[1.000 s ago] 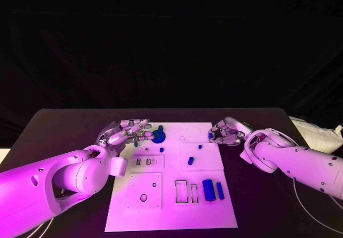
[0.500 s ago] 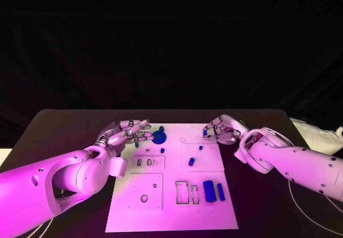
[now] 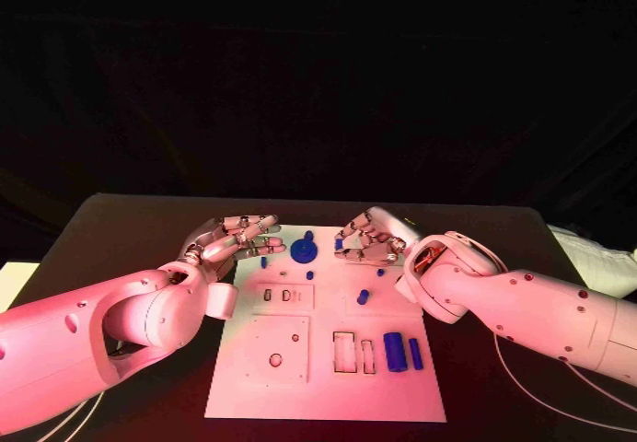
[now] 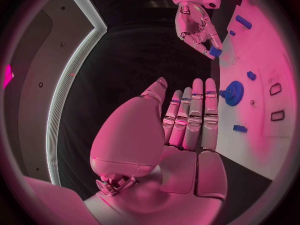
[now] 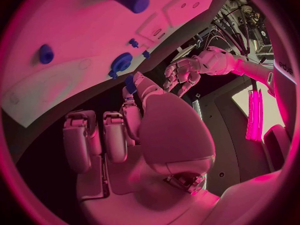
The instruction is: Assemble the parts on the task board
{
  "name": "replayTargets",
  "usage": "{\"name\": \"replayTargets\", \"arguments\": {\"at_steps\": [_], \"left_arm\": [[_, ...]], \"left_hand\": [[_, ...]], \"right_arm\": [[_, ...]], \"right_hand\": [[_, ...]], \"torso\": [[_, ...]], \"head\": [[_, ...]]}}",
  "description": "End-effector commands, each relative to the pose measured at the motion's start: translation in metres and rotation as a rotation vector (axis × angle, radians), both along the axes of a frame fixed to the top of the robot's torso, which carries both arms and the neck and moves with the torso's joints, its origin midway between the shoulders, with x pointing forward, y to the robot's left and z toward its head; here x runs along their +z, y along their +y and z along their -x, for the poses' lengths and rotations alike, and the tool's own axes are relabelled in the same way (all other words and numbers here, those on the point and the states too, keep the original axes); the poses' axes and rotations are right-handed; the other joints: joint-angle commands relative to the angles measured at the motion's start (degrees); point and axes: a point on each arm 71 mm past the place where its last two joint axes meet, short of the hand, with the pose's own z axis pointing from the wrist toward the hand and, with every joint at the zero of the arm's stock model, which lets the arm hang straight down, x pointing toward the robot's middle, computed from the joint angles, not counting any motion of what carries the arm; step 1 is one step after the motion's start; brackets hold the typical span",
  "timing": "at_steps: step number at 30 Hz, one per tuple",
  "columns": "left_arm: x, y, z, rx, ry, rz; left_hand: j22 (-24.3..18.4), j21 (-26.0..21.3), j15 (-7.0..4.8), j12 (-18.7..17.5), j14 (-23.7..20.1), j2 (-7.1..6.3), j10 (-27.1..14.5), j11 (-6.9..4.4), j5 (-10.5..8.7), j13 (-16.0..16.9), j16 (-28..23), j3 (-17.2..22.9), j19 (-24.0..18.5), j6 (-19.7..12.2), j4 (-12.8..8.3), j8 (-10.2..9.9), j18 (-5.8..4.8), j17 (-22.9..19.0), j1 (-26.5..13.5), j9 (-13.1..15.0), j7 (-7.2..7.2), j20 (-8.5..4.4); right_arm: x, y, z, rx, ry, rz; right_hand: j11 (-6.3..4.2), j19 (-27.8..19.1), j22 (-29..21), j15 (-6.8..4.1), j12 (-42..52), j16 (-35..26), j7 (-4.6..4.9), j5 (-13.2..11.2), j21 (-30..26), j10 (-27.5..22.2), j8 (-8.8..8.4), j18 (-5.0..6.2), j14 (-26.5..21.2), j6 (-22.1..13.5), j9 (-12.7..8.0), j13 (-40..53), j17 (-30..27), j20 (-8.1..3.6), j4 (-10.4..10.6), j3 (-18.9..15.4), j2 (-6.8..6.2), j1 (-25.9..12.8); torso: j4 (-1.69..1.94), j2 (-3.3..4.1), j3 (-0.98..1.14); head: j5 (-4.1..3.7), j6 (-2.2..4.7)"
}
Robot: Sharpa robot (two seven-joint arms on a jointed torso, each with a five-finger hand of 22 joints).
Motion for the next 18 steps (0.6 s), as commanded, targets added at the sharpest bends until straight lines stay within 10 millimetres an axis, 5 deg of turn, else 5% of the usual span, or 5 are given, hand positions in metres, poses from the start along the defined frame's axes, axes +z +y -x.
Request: {"name": "replayTargets", "arguments": {"at_steps": [1,6,18], "left_arm": [[0.001,0.003,-0.002,0.005,-0.008,0.018],[0.000,0.011,-0.005,0.028,-0.009,0.016],[0.000,0.014,-0.006,0.039,-0.011,0.015]], "left_hand": [[-0.08,-0.38,0.00,0.02,-0.07,0.57,-0.16,-0.05,-0.28,-0.06,-0.26,-0.06,0.35,-0.18,-0.41,-0.16,0.55,0.09,0.20,-0.02,0.18,0.17],[-0.09,-0.39,0.00,0.02,-0.08,0.59,-0.15,-0.05,-0.27,-0.06,-0.28,-0.04,0.35,-0.18,-0.44,-0.15,0.55,0.09,0.23,-0.02,0.17,0.17],[-0.12,-0.46,0.03,0.05,-0.21,0.62,-0.11,-0.09,-0.26,-0.05,-0.40,0.00,0.30,-0.15,-0.59,-0.12,0.53,0.12,0.31,-0.01,0.10,0.19]], "right_arm": [[-0.007,0.015,0.005,-0.009,0.015,0.101],[-0.018,0.039,0.015,0.019,0.033,0.129],[-0.039,0.069,0.026,0.051,0.069,0.174]], "right_hand": [[-0.62,4.28,11.97,-0.43,-0.51,0.14,-1.16,0.35,0.24,0.28,0.25,-0.52,4.80,0.94,0.04,-1.75,9.93,-0.56,-0.37,0.40,0.50,0.27],[-0.55,4.23,11.88,-0.40,-1.00,-0.02,-1.05,0.28,0.20,0.09,0.10,-0.50,4.73,0.77,-0.01,-2.04,9.59,-0.57,-0.40,0.39,0.42,0.08],[-0.43,4.16,11.74,-0.33,-1.29,-0.15,-0.91,0.17,0.13,-0.01,-0.08,-0.47,4.67,0.57,-0.06,-2.19,9.33,-0.55,-0.32,0.36,0.35,-0.37]], "torso": [[0.54,-0.54,-0.51],[0.90,-0.78,-0.82],[0.70,-0.53,-0.66]], "head": [[0.50,-0.65],[0.83,-1.22],[1.88,-1.70]]}}
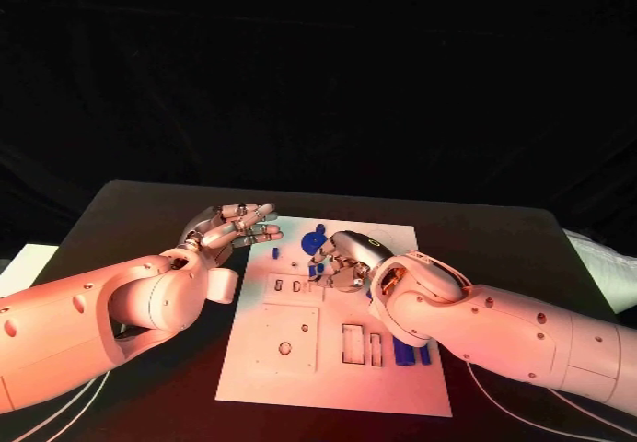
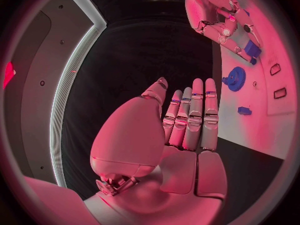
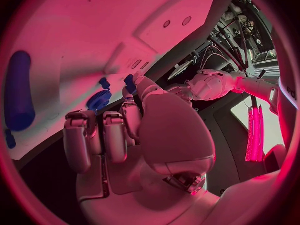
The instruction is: Assemble the parts on the task board
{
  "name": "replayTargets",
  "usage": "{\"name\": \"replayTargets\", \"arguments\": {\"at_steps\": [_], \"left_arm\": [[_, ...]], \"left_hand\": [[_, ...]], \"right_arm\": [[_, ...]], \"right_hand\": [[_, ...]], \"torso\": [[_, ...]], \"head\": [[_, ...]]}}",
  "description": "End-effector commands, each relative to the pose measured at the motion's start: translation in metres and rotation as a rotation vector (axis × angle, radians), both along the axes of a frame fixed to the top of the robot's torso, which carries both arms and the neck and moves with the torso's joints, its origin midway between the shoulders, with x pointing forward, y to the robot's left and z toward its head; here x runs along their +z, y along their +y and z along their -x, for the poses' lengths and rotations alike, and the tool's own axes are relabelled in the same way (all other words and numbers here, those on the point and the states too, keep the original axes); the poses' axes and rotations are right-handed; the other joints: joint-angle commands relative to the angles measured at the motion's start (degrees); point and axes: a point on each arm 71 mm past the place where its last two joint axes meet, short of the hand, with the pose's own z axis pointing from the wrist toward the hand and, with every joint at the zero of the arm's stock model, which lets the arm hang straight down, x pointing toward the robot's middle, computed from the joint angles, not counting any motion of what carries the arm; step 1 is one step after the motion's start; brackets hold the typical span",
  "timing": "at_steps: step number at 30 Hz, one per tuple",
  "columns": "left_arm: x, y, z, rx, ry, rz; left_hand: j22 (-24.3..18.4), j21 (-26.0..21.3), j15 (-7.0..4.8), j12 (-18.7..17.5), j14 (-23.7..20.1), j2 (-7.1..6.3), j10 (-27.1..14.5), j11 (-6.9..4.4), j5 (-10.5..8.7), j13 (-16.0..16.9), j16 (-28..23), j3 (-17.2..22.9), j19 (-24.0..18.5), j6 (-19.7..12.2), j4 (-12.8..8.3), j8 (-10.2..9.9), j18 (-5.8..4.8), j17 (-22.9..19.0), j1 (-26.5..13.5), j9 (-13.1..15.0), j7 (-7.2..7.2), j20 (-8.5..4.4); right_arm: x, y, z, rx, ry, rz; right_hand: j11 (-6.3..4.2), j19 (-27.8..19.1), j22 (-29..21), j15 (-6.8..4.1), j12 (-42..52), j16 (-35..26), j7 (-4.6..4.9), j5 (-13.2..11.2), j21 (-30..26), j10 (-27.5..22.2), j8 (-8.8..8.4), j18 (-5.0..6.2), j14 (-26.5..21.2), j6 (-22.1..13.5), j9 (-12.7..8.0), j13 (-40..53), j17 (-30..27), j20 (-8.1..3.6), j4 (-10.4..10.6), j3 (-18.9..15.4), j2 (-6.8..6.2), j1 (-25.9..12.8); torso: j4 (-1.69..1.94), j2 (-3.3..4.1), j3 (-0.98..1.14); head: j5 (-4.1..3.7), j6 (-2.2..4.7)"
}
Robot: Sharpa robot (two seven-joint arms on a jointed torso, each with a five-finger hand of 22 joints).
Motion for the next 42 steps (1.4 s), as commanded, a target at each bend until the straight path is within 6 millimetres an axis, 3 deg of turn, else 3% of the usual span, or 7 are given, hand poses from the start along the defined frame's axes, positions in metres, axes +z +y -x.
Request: {"name": "replayTargets", "arguments": {"at_steps": [1,6,26,37,42], "left_arm": [[0.002,-0.001,0.000,-0.006,-0.013,0.017],[0.002,-0.002,0.000,-0.008,-0.012,0.017],[0.002,-0.004,0.001,-0.016,-0.009,0.019],[0.002,-0.004,0.001,-0.017,-0.008,0.019],[0.002,-0.005,0.001,-0.018,-0.008,0.020]], "left_hand": [[-0.07,-0.23,0.03,0.05,-0.21,0.38,-0.11,-0.09,-0.26,-0.05,-0.40,0.01,0.30,-0.14,-0.28,-0.12,0.53,0.07,0.07,-0.01,0.10,0.19],[-0.08,-0.25,0.04,0.06,-0.25,0.40,-0.10,-0.08,-0.27,-0.04,-0.43,0.01,0.28,-0.14,-0.30,-0.12,0.52,0.07,0.08,-0.01,0.10,0.19],[-0.09,-0.27,0.04,0.06,-0.27,0.42,-0.09,-0.08,-0.27,-0.04,-0.46,0.02,0.26,-0.13,-0.32,-0.11,0.52,0.09,0.07,-0.01,0.11,0.19],[-0.15,-0.41,0.01,0.02,-0.32,0.89,-0.19,-0.08,-0.20,-0.07,-0.66,0.47,0.26,-0.21,-0.77,-0.15,0.54,0.24,0.44,-0.02,0.10,0.18],[-0.15,-0.42,0.01,0.02,-0.32,0.89,-0.19,-0.08,-0.21,-0.07,-0.67,0.48,0.26,-0.22,-0.78,-0.15,0.54,0.25,0.44,-0.02,0.10,0.18]], "right_arm": [[-0.006,0.004,0.001,-0.009,0.005,0.062],[-0.011,0.011,0.002,-0.002,0.017,0.077],[-0.018,0.017,0.008,0.028,0.063,0.127],[-0.021,0.015,0.008,0.005,0.066,0.143],[-0.021,0.014,0.008,-0.006,0.061,0.137]], "right_hand": [[-0.25,4.16,11.70,-0.34,-0.15,-0.15,-0.89,-0.08,0.13,-0.20,0.36,-0.47,4.67,0.59,0.04,-2.57,9.35,-0.56,-0.02,0.05,0.36,-0.38],[-0.22,4.13,11.65,-0.32,-0.22,-0.15,-0.86,-0.08,0.11,-0.22,0.30,-0.46,4.67,0.53,0.02,-2.60,9.34,-0.55,0.00,0.05,0.36,-0.51],[-0.05,3.94,11.30,-0.18,-0.58,-0.32,-0.65,-0.20,-0.07,-0.37,-0.07,-0.38,4.61,0.14,-0.10,-2.75,9.04,-0.45,0.12,-0.14,-0.02,-1.38],[0.35,3.84,11.11,0.13,-1.44,-0.59,-0.12,-0.14,-0.18,-0.80,-0.94,-0.34,4.51,-1.01,-0.40,-3.16,8.54,-0.22,0.04,-0.54,-1.18,-2.33],[1.12,3.74,10.95,0.73,-6.52,-1.05,0.81,-0.07,-0.28,-3.14,-1.94,-0.31,4.32,-3.52,-1.04,-6.28,7.69,0.24,0.13,-0.91,-2.35,-3.20]], "torso": [[-0.13,0.12,0.09],[-0.11,0.11,0.16],[-0.15,0.08,0.10],[-0.21,0.10,0.09],[-0.13,0.11,0.11]], "head": [[0.37,-0.24],[0.50,-0.40],[0.47,-0.89],[0.45,-1.07],[0.35,-1.04]]}}
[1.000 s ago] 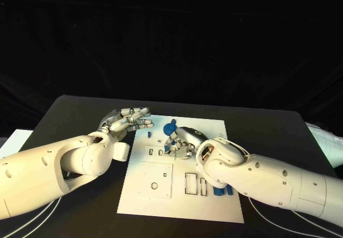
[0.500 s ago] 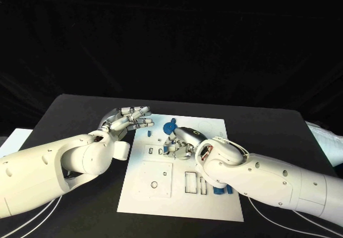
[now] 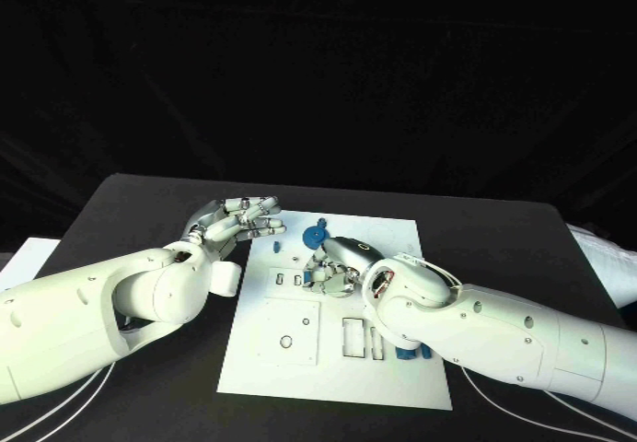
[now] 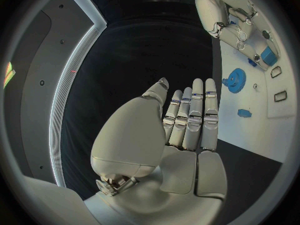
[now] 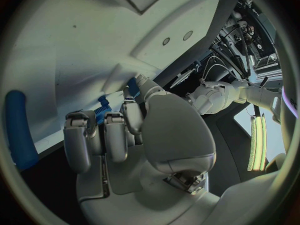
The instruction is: Assemble the parts on the task board
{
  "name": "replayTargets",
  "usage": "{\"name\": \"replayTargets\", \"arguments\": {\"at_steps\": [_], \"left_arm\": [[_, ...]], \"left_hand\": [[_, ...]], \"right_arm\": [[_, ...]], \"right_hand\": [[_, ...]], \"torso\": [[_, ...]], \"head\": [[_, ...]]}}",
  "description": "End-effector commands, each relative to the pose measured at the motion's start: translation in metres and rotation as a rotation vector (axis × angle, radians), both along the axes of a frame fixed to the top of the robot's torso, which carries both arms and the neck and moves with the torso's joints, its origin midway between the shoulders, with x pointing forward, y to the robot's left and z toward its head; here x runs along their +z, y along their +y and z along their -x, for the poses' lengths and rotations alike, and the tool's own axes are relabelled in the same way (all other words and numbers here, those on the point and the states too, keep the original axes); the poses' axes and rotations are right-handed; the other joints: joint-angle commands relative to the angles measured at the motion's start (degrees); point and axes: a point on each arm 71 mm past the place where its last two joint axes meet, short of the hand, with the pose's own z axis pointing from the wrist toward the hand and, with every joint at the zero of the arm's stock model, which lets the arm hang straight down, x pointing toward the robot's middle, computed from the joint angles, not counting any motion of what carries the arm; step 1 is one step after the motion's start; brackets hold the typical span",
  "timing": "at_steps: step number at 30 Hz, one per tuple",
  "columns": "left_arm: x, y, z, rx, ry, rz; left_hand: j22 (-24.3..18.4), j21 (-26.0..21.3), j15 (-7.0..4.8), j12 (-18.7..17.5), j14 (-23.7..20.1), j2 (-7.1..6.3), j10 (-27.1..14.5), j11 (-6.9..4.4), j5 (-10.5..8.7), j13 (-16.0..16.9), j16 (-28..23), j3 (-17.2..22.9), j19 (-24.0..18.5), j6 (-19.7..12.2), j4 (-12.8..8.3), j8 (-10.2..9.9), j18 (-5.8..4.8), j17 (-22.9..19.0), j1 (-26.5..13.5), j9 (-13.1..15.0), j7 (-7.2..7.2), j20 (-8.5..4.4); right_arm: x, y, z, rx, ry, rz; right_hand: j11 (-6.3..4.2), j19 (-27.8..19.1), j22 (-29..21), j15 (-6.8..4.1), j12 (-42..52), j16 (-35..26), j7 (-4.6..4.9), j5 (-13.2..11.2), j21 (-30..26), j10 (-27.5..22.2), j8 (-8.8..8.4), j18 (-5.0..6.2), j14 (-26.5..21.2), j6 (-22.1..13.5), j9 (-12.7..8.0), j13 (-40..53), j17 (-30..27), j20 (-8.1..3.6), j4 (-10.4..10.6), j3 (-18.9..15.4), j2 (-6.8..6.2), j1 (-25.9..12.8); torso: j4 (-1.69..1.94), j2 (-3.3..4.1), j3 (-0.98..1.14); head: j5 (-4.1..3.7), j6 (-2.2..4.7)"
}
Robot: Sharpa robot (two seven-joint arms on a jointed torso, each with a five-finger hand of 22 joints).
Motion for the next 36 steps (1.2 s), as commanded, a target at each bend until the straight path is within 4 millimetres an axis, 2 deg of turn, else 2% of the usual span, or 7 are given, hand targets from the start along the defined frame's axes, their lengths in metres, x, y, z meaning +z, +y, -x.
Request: {"name": "replayTargets", "arguments": {"at_steps": [1,7,19,27,30,34,36], "left_arm": [[0.002,-0.003,0.001,-0.016,-0.010,0.015],[0.002,-0.003,0.001,-0.016,-0.009,0.014],[0.001,-0.003,0.000,-0.016,-0.008,0.014],[0.001,-0.003,0.000,-0.023,-0.005,0.014],[0.000,-0.002,-0.001,-0.031,-0.005,-0.002],[-0.001,0.000,-0.002,-0.033,0.000,-0.032],[-0.003,0.000,-0.002,-0.037,0.011,-0.053]], "left_hand": [[-0.05,-0.21,0.01,0.02,-0.32,0.44,-0.20,-0.08,-0.21,-0.07,-0.39,0.00,0.26,-0.22,-0.31,-0.15,0.54,0.08,-0.01,-0.02,0.10,0.18],[-0.06,-0.22,0.02,0.01,-0.32,0.41,-0.21,-0.07,-0.22,-0.08,-0.41,-0.01,0.26,-0.25,-0.32,-0.16,0.54,0.10,-0.03,-0.03,0.12,0.18],[-0.06,-0.23,0.03,0.00,-0.32,0.38,-0.24,-0.05,-0.24,-0.08,-0.43,-0.03,0.26,-0.28,-0.34,-0.18,0.53,0.11,-0.08,-0.03,0.14,0.18],[-0.07,-0.25,0.03,-0.01,-0.32,0.37,-0.26,-0.04,-0.25,-0.08,-0.44,-0.03,0.26,-0.30,-0.35,-0.18,0.53,0.13,-0.11,-0.04,0.16,0.19],[0.71,1.36,-1.56,0.80,3.71,0.64,2.54,-1.60,-0.25,0.16,1.40,0.57,3.46,2.09,-0.70,0.73,0.82,1.58,-0.36,0.30,-1.61,-1.10],[2.34,4.49,-3.90,1.61,11.03,0.36,6.85,-3.16,-0.25,0.51,5.50,0.95,8.78,3.95,-0.30,0.92,0.72,4.90,-1.45,0.30,-2.49,-3.37],[3.62,6.72,-4.87,1.81,14.49,-0.18,8.86,-3.87,-0.24,0.82,9.35,1.07,11.58,4.40,-0.01,0.71,0.63,7.76,-1.98,0.21,-2.79,-4.48]], "right_arm": [[-0.008,-0.004,0.000,-0.025,0.027,0.046],[-0.008,-0.004,0.000,-0.026,0.021,0.034],[-0.005,-0.003,0.004,-0.027,-0.002,-0.004],[0.006,-0.005,0.010,-0.039,-0.102,-0.126],[0.016,-0.008,0.013,-0.023,-0.156,-0.176],[0.028,-0.014,0.017,0.010,-0.198,-0.221],[0.036,-0.017,0.019,0.040,-0.209,-0.238]], "right_hand": [[0.43,3.68,10.88,0.70,-2.87,-0.36,0.56,-0.06,-0.33,-1.60,-0.36,-0.29,4.50,-1.77,-0.51,-6.81,7.52,0.40,0.02,-0.48,-1.40,-0.30],[1.11,3.37,10.39,1.34,-5.59,-0.81,1.22,0.36,-0.60,-3.12,-0.25,-0.17,4.33,-4.92,-0.81,-8.80,6.81,1.12,0.20,-1.54,-3.05,-1.32],[1.21,3.36,10.38,1.47,-5.55,-0.82,1.25,0.33,-0.63,-3.16,-0.02,-0.16,4.35,-5.54,-0.68,-9.10,6.90,1.34,0.83,-3.07,-4.02,-2.46],[1.27,3.01,9.77,1.52,-6.83,-1.55,1.30,1.02,-0.96,-3.86,-0.04,-0.02,4.06,-6.15,-0.67,-10.19,5.63,1.40,1.44,-4.32,-4.43,-2.67],[1.39,2.62,9.12,1.59,-8.16,-1.97,1.46,1.54,-1.32,-4.64,-0.16,0.13,3.88,-6.89,-0.72,-11.23,5.02,1.46,1.69,-4.97,-4.75,-2.24],[1.54,2.60,9.10,1.72,-8.31,-1.96,1.64,1.14,-1.36,-4.72,-0.20,0.13,3.91,-7.61,-0.73,-11.54,5.17,1.56,2.24,-5.86,-5.15,-2.05],[1.55,2.64,9.15,1.73,-8.31,-1.95,1.65,1.08,-1.33,-4.72,-0.19,0.12,3.92,-7.69,-0.73,-11.57,5.20,1.57,2.30,-5.96,-5.16,-1.93]], "torso": [[0.02,0.02,-0.01],[0.04,0.02,-0.02],[0.06,0.03,0.02],[0.02,0.00,0.08],[0.04,0.04,0.18],[-0.13,-0.10,0.04],[-0.09,-0.13,0.10]], "head": [[-0.08,0.06],[-0.12,0.03],[-0.16,0.03],[-0.07,0.05],[0.07,0.05],[0.15,0.24],[0.32,0.55]]}}
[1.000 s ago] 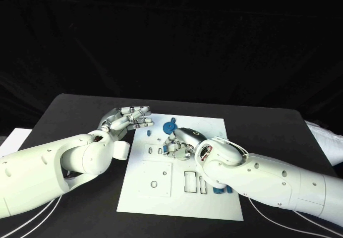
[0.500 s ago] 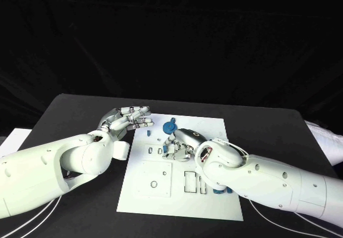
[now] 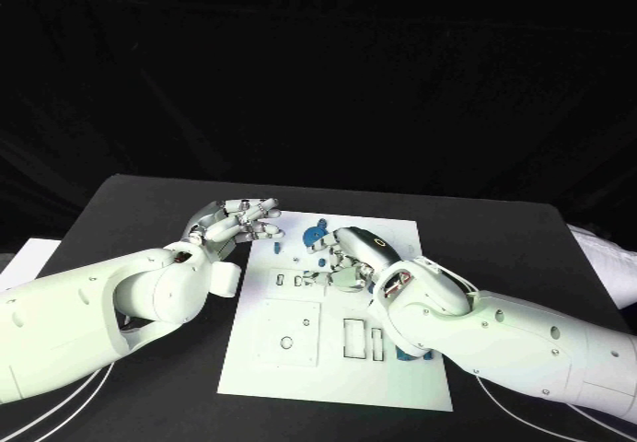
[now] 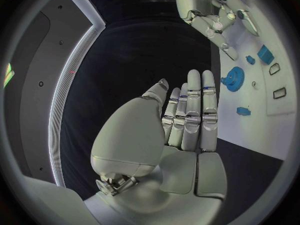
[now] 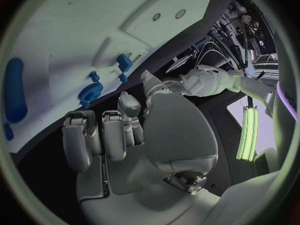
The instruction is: Assemble the parts on the task board
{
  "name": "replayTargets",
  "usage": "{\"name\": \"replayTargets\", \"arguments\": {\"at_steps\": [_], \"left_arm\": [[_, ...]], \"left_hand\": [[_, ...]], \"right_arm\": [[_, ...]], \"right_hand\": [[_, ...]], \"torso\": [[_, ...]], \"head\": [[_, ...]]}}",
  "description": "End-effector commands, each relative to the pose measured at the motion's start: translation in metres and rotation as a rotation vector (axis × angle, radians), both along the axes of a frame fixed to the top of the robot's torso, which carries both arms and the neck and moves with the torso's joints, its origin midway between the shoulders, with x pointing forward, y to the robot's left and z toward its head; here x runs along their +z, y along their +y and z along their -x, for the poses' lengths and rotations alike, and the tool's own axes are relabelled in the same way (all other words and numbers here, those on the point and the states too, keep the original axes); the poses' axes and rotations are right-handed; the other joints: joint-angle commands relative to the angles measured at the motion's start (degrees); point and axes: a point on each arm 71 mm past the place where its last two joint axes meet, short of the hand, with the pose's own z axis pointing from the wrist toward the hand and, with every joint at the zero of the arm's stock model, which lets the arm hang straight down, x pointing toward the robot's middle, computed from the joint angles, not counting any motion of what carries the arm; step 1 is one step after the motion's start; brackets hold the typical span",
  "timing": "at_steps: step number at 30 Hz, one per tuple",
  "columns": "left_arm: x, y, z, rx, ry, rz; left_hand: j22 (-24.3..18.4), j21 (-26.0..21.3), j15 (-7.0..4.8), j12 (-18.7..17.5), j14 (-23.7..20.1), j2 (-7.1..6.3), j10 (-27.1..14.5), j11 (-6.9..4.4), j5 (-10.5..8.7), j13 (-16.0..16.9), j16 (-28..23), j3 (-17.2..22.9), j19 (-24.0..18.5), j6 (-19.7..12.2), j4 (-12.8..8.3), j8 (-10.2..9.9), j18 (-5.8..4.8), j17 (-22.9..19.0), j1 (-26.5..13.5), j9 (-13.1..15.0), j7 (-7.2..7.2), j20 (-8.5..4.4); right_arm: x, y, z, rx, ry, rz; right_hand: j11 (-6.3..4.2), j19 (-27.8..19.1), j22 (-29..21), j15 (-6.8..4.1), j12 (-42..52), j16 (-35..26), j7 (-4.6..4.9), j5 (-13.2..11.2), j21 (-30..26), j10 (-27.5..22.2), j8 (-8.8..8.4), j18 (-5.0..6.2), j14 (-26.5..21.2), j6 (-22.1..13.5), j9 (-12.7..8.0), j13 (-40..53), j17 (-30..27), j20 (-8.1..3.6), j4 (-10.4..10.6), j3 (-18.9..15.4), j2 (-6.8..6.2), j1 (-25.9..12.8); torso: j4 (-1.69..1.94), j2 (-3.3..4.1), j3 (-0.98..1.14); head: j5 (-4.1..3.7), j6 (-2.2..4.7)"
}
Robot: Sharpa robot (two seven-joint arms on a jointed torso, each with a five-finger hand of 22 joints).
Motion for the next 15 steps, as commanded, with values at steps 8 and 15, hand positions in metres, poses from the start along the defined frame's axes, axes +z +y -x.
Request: {"name": "replayTargets", "arguments": {"at_steps": [8,15], "left_arm": [[-0.012,0.001,0.002,-0.110,0.095,-0.228],[-0.027,0.006,0.004,-0.236,0.290,-0.622]], "left_hand": [[8.35,12.73,-3.38,7.52,8.24,-2.44,8.88,-4.02,-0.58,6.30,43.39,0.42,8.76,1.14,0.55,1.13,0.42,37.24,-2.20,0.25,-1.90,-4.13],[48.89,50.11,-4.67,26.17,10.83,0.11,4.61,-4.93,-0.35,22.01,70.03,-2.65,14.61,2.18,5.81,6.91,-4.61,63.62,-8.35,2.55,-3.76,-5.91]], "right_arm": [[0.047,-0.036,0.017,0.154,-0.053,-0.110],[0.071,-0.082,0.000,0.049,-0.020,-0.184]], "right_hand": [[0.13,2.67,9.25,0.33,-0.48,0.24,0.10,-0.29,-0.21,-0.39,0.20,0.10,4.07,-0.46,0.11,-0.39,5.92,0.61,0.11,-0.82,-0.15,1.12],[-0.06,2.38,8.74,0.19,-0.57,-0.44,-0.13,0.12,-0.51,-0.43,0.65,0.22,3.81,0.51,0.30,-0.69,4.84,0.53,0.34,-0.82,1.00,2.02]], "torso": [[-0.45,-0.81,0.66],[-1.70,-1.89,1.64]], "head": [[0.71,0.00],[1.76,-0.24]]}}
